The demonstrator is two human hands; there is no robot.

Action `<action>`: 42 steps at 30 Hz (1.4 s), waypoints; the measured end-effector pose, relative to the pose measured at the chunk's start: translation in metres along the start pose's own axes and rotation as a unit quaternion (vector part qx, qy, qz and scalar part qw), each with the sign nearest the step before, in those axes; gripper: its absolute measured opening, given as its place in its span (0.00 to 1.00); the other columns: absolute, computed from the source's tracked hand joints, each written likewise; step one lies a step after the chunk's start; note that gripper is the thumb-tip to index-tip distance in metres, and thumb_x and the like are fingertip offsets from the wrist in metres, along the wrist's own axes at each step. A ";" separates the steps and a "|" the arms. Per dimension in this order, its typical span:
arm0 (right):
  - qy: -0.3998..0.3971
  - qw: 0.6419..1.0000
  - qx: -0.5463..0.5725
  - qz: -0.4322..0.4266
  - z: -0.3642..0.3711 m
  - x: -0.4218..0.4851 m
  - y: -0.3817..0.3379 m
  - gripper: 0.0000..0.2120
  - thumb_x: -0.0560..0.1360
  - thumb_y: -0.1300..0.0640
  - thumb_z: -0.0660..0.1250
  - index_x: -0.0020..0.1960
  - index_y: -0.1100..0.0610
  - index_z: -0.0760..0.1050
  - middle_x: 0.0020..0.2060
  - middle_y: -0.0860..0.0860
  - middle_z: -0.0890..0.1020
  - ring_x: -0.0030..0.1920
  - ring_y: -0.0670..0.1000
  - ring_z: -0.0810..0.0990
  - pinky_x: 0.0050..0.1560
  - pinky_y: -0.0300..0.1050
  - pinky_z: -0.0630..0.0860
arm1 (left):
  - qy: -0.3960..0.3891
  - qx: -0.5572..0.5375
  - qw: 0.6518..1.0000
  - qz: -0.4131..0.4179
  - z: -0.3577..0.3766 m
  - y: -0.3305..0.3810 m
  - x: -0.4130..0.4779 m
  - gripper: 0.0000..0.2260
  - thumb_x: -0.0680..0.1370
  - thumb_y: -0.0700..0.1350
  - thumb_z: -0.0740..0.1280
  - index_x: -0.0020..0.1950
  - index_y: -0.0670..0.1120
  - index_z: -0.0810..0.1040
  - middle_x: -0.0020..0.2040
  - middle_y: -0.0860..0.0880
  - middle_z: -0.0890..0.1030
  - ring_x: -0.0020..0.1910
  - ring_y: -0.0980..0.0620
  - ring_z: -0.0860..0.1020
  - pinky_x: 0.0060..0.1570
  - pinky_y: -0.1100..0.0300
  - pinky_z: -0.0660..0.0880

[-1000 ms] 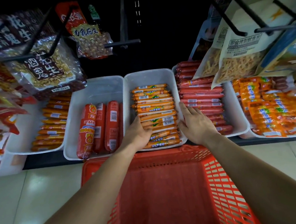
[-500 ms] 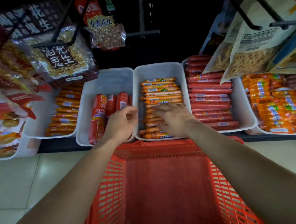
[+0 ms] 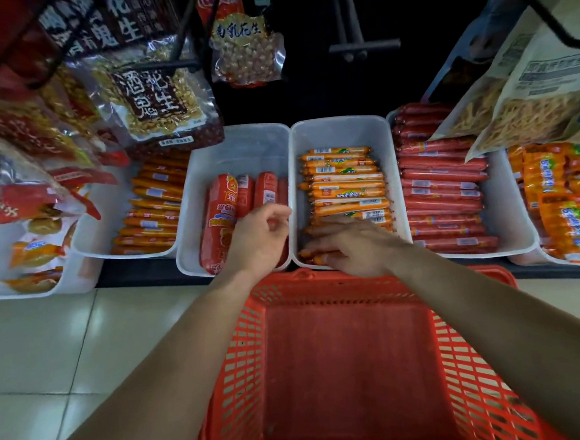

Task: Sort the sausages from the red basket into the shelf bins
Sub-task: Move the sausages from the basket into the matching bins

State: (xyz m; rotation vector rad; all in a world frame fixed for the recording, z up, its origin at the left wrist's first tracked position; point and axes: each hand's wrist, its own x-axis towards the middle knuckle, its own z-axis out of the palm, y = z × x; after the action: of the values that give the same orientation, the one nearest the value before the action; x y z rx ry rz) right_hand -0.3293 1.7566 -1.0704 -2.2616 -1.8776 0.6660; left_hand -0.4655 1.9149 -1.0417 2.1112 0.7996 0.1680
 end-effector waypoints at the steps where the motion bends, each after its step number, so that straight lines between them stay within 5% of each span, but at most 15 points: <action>1: 0.015 1.000 0.011 0.019 0.001 -0.006 0.002 0.21 0.80 0.50 0.61 0.73 0.45 0.70 0.74 0.46 0.69 0.75 0.50 0.63 0.74 0.43 0.56 | -0.014 -0.004 1.000 -0.001 0.003 0.000 -0.003 0.09 0.80 0.39 0.66 0.57 0.48 0.83 0.52 0.55 0.84 0.49 0.61 0.81 0.53 0.75 0.72; 7: 0.102 0.987 0.031 0.121 -0.002 -0.047 0.030 0.18 0.80 0.48 0.61 0.68 0.47 0.75 0.66 0.45 0.76 0.67 0.52 0.71 0.67 0.51 0.70 | -0.023 0.001 1.000 -0.019 0.022 0.019 -0.018 0.13 0.80 0.39 0.65 0.62 0.48 0.81 0.57 0.53 0.84 0.56 0.57 0.80 0.58 0.69 0.71; 12: 0.134 0.978 0.062 0.150 -0.003 -0.067 0.040 0.16 0.79 0.53 0.63 0.66 0.51 0.77 0.63 0.49 0.77 0.65 0.53 0.73 0.64 0.49 0.72 | -0.139 0.080 0.985 -0.069 0.056 0.043 -0.013 0.17 0.80 0.48 0.65 0.69 0.49 0.74 0.62 0.50 0.81 0.60 0.49 0.79 0.53 0.63 0.71; 15: 0.156 0.976 0.059 0.143 0.000 -0.071 0.041 0.15 0.78 0.54 0.65 0.64 0.52 0.78 0.62 0.49 0.78 0.63 0.54 0.75 0.63 0.51 0.74 | -0.168 0.137 0.973 -0.081 0.072 0.045 0.001 0.18 0.79 0.49 0.67 0.69 0.49 0.72 0.63 0.47 0.80 0.60 0.46 0.78 0.60 0.56 0.74; 21: 0.183 0.973 0.059 0.128 0.003 -0.073 0.045 0.13 0.76 0.56 0.66 0.60 0.55 0.80 0.54 0.50 0.79 0.56 0.55 0.77 0.56 0.53 0.77 | -0.228 0.227 0.944 -0.076 0.087 0.035 0.015 0.38 0.76 0.56 0.70 0.79 0.49 0.53 0.75 0.45 0.66 0.67 0.44 0.73 0.66 0.51 0.72; 27: 0.208 0.968 0.035 0.139 0.005 -0.075 0.044 0.15 0.75 0.55 0.67 0.60 0.54 0.79 0.58 0.52 0.77 0.57 0.56 0.75 0.56 0.56 0.76 | -0.224 0.131 0.964 -0.057 0.084 0.029 0.013 0.40 0.71 0.51 0.78 0.77 0.53 0.61 0.66 0.52 0.78 0.60 0.50 0.79 0.64 0.53 0.75; 35: 0.119 0.972 -0.021 0.200 -0.003 -0.074 0.042 0.30 0.77 0.43 0.57 0.77 0.49 0.63 0.74 0.46 0.68 0.73 0.54 0.61 0.70 0.58 0.65 | -0.172 0.056 0.981 -0.068 0.079 0.022 0.010 0.34 0.68 0.51 0.80 0.71 0.55 0.70 0.63 0.55 0.78 0.60 0.54 0.78 0.64 0.56 0.74; 39: 0.014 0.975 -0.077 0.207 -0.010 -0.066 0.041 0.32 0.80 0.41 0.52 0.81 0.49 0.48 0.80 0.46 0.52 0.79 0.53 0.45 0.77 0.59 0.47 | -0.200 0.074 0.966 -0.144 0.088 0.024 0.025 0.53 0.58 0.65 0.75 0.77 0.52 0.56 0.68 0.50 0.75 0.64 0.47 0.76 0.65 0.49 0.74; 42: -0.063 0.967 -0.099 0.225 -0.013 -0.060 0.040 0.34 0.81 0.36 0.45 0.80 0.49 0.37 0.80 0.47 0.39 0.78 0.52 0.33 0.76 0.62 0.37 | -0.223 0.076 0.961 -0.144 0.094 0.018 0.033 0.57 0.52 0.69 0.73 0.77 0.54 0.57 0.65 0.53 0.78 0.60 0.50 0.79 0.62 0.51 0.76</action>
State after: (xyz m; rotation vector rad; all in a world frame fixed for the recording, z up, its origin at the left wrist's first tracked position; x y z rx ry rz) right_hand -0.2956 1.6925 -1.0581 -2.8798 -1.5419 0.7164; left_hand -0.3947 1.8632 -1.0927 2.0316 0.8476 -0.5226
